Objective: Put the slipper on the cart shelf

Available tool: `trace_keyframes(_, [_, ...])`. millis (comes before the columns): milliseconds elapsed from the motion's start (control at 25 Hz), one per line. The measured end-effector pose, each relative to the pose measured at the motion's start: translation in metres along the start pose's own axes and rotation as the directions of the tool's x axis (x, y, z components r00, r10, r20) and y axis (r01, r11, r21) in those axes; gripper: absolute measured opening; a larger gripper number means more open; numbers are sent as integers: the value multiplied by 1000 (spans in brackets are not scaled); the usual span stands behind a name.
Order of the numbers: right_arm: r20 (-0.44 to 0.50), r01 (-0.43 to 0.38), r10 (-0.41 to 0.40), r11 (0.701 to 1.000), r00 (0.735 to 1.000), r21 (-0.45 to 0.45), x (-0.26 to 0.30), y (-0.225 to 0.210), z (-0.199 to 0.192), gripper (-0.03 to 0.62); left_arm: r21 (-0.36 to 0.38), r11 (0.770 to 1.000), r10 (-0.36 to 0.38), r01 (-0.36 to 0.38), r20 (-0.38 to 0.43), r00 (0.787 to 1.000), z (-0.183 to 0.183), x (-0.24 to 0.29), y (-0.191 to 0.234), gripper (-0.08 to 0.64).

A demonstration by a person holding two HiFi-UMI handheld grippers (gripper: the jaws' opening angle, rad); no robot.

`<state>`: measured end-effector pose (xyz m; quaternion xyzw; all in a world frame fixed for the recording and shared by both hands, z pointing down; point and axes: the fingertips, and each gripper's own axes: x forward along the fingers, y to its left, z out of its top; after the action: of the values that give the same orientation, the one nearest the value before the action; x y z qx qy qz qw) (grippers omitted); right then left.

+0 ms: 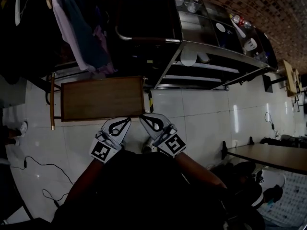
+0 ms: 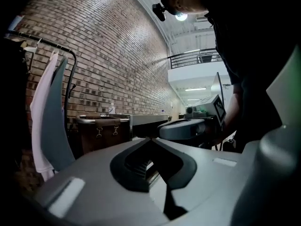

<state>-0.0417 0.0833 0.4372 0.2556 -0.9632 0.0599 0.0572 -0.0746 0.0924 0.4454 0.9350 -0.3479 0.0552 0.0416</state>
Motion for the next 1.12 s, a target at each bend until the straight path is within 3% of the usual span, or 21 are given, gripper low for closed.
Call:
trace_keyframes(320, [-14,58,-58,998,998,25,82,30,12,0,-20,998,-56,56,8,998,-3,-53,64,0])
trace_keyframes(600, [-1,86,-86,996,996,9,115,49,19,2,-13,996,-84,85,38,996,-5,-77,89,0])
trace_keyframes(1120, [7,33,-33,999,999,9,102,48,25,0,-32,998,-51,52,20,998,1,-70,74,0])
